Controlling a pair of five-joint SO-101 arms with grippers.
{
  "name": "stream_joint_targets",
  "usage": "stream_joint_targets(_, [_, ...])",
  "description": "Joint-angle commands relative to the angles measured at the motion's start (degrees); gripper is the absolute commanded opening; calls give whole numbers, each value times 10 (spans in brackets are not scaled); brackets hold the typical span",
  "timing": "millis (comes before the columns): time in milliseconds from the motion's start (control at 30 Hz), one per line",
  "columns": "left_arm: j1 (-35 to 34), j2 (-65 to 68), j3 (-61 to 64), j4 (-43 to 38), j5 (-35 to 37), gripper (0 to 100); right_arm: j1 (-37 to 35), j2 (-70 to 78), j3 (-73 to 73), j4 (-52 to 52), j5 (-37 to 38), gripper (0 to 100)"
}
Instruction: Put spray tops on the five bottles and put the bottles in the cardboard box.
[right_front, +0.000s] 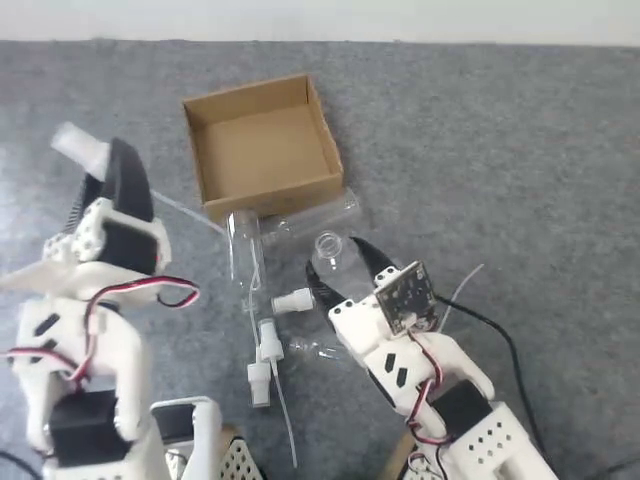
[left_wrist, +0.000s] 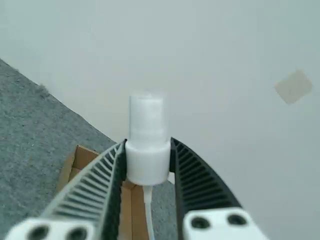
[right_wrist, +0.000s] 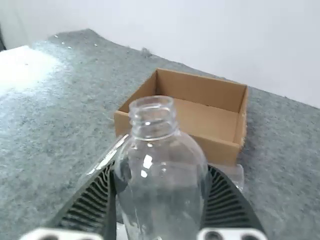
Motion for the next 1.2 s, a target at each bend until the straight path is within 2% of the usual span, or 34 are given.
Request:
stream_joint_targets(0, [47, -4, -34, -17, 8, 11, -14, -13, 1, -40, -1, 76])
stream_joint_targets(300, [72, -15, -47, -16, 10, 11, -14, -16, 22, -69, -1, 78])
stream_joint_targets(500, [113, -92, -33, -6, 9, 11, -27, -15, 25, -69, -1, 78])
stream_joint_targets(733, [114, -149, 21, -9, 8, 11, -58, -14, 25, -68, -1, 78])
stream_joint_targets(900, [118, -155, 30, -9, 8, 12, -79, -17, 34, -73, 62, 76])
stream_joint_targets(1167, [139, -155, 47, -6, 8, 12, -86, -15, 58, -126, 72, 76])
